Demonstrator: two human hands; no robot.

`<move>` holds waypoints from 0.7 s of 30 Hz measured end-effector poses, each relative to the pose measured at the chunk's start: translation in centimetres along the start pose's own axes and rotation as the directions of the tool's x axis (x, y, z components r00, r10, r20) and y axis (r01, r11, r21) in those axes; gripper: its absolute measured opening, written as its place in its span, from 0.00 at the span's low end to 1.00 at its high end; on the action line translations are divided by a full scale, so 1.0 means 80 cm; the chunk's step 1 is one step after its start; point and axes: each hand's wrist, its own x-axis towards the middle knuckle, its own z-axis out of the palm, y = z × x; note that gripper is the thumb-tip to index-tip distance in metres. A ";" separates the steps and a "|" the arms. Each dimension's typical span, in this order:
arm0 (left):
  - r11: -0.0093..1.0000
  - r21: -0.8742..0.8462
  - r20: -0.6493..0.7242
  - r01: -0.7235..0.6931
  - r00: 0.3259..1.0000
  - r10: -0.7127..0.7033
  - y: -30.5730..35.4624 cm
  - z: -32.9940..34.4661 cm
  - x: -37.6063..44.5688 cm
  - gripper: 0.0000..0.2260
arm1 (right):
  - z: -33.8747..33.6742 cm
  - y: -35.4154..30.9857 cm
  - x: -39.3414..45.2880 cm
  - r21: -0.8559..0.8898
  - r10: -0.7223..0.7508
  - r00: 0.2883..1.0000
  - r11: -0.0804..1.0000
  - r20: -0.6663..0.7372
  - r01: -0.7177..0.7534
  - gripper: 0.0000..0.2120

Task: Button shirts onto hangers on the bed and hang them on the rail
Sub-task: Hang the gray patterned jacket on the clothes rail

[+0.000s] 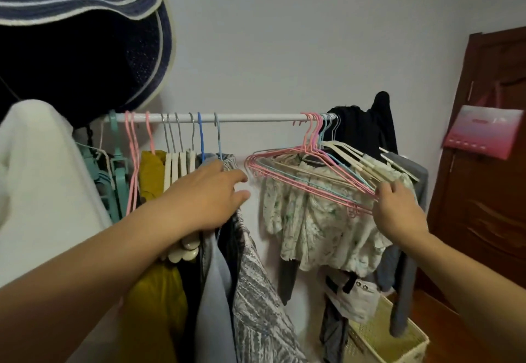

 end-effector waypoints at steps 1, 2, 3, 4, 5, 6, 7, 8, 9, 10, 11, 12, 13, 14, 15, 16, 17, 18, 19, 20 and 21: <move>1.000 0.026 0.068 -0.007 0.998 0.005 0.005 0.001 0.005 0.21 | 0.002 0.001 0.004 -0.035 0.008 0.999 0.999 0.034 -0.007 0.08; 0.995 0.094 0.121 -0.015 0.993 0.004 0.008 0.001 0.008 0.21 | 0.006 0.001 0.006 -0.077 0.016 0.997 0.997 0.078 -0.010 0.09; 0.983 0.184 0.143 -0.022 0.990 -0.004 0.009 0.002 0.011 0.21 | 0.010 0.000 0.007 -0.118 0.027 0.993 0.993 0.117 -0.013 0.12; 0.963 0.268 0.143 -0.024 0.990 -0.015 0.008 0.003 0.012 0.20 | 0.014 -0.002 0.008 -0.145 0.047 0.988 0.989 0.144 -0.026 0.13; 0.946 0.322 0.138 -0.023 0.990 -0.023 0.005 0.003 0.013 0.17 | 0.016 -0.004 0.008 -0.155 0.065 0.986 0.987 0.152 -0.041 0.14; 0.937 0.348 0.138 -0.017 0.990 -0.034 0.001 0.001 0.014 0.14 | 0.018 -0.004 0.009 -0.148 0.073 0.987 0.988 0.144 -0.051 0.14; 0.939 0.344 0.143 0.000 0.988 -0.053 -0.006 0.001 0.015 0.12 | 0.021 -0.003 0.011 -0.135 0.069 0.989 0.989 0.128 -0.051 0.14; 0.949 0.315 0.151 0.025 0.986 -0.076 -0.014 0.000 0.015 0.11 | 0.025 -0.002 0.013 -0.114 0.055 0.992 0.993 0.110 -0.042 0.12; 0.960 0.276 0.145 0.046 0.985 -0.089 -0.021 0.001 0.015 0.10 | 0.027 -0.003 0.014 -0.077 0.033 0.995 0.997 0.092 -0.026 0.10; 0.968 0.242 0.122 0.059 0.988 -0.090 -0.026 0.004 0.014 0.11 | 0.027 -0.006 0.015 -0.023 0.004 0.997 1.000 0.074 -0.002 0.09; 0.975 0.211 0.090 0.062 0.993 -0.082 -0.028 0.007 0.013 0.11 | 0.024 -0.013 0.016 0.039 -0.025 0.997 0.999 0.069 0.022 0.08; 0.981 0.187 0.065 0.058 0.995 -0.071 -0.029 0.010 0.012 0.12 | 0.019 -0.022 0.017 0.111 -0.049 0.995 0.993 0.082 0.039 0.09; 0.984 0.174 0.048 0.048 0.997 -0.057 -0.027 0.013 0.012 0.12 | 0.013 -0.033 0.018 0.187 -0.065 0.992 0.981 0.109 0.043 0.12; 0.986 0.164 0.041 0.040 0.998 -0.047 -0.026 0.013 0.011 0.13 | 0.005 -0.045 0.020 0.273 -0.072 0.987 0.961 0.142 0.031 0.14; 0.987 0.155 0.040 0.033 0.998 -0.039 -0.024 0.014 0.012 0.14 | -0.003 -0.056 0.022 0.388 -0.072 0.981 0.922 0.179 -0.004 0.16; 0.989 0.149 0.042 0.027 0.999 -0.033 -0.022 0.013 0.013 0.14 | -0.011 -0.067 0.023 0.522 -0.070 0.968 0.850 0.239 -0.068 0.15; 0.989 0.147 0.046 0.025 0.998 -0.032 -0.020 0.012 0.013 0.13 | -0.017 -0.076 0.024 0.642 -0.078 0.947 0.752 0.313 -0.150 0.13; 0.988 0.151 0.049 0.023 0.998 -0.031 -0.019 0.011 0.012 0.13 | -0.022 -0.085 0.022 0.714 -0.093 0.922 0.663 0.377 -0.225 0.11; 0.988 0.155 0.047 0.018 0.999 -0.025 -0.018 0.011 0.012 0.13 | -0.027 -0.092 0.020 0.748 -0.110 0.909 0.611 0.403 -0.258 0.09; 0.987 0.162 0.042 0.013 0.999 -0.020 -0.017 0.012 0.011 0.13 | -0.032 -0.099 0.018 0.765 -0.114 0.915 0.594 0.387 -0.250 0.09; 0.986 0.168 0.032 0.012 0.999 -0.018 -0.017 0.013 0.010 0.14 | -0.037 -0.105 0.016 0.774 -0.101 0.930 0.590 0.354 -0.231 0.09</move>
